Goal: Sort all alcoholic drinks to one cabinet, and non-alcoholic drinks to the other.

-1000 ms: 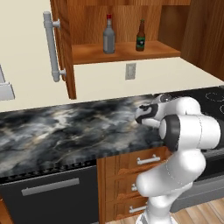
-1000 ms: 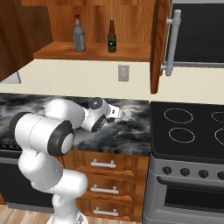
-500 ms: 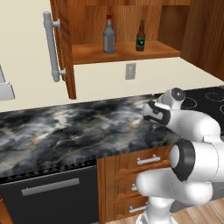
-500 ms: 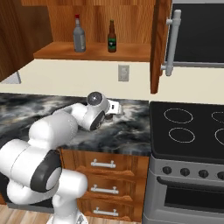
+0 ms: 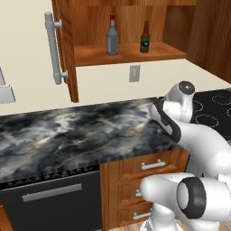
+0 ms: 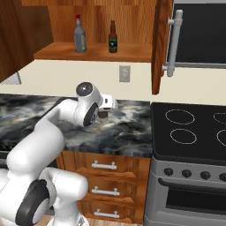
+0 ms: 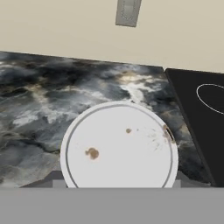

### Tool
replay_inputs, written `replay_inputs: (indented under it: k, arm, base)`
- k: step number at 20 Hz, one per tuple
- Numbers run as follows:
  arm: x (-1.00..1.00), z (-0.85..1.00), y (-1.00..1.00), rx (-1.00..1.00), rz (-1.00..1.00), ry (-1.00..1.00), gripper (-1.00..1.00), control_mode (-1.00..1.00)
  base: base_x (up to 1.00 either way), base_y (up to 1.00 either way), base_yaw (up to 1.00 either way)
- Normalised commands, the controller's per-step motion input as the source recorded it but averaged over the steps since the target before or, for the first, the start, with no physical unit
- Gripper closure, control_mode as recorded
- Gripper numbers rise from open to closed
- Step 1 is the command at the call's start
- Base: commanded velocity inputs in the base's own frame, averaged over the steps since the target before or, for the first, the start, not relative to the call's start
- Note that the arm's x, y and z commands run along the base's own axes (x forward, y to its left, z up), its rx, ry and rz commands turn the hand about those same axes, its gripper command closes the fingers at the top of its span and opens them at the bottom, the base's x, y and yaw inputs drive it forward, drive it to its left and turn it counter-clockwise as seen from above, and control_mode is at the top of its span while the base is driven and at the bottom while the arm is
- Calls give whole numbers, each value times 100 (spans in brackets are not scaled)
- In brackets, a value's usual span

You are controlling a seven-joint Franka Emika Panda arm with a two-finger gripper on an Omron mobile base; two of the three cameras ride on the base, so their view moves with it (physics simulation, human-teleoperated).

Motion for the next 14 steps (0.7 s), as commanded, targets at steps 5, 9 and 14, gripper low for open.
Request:
replay_inputs:
  k: [5,9,14]
  arm:
    - [-53,41,9,-1,1,0,100,-100]
    - [-47,29,6,0,0,0,100,-100]
    - [-47,23,12,0,0,-2,100,-100]
  base:
    - [0,0,0]
    - [0,0,0]
    - [0,0,0]
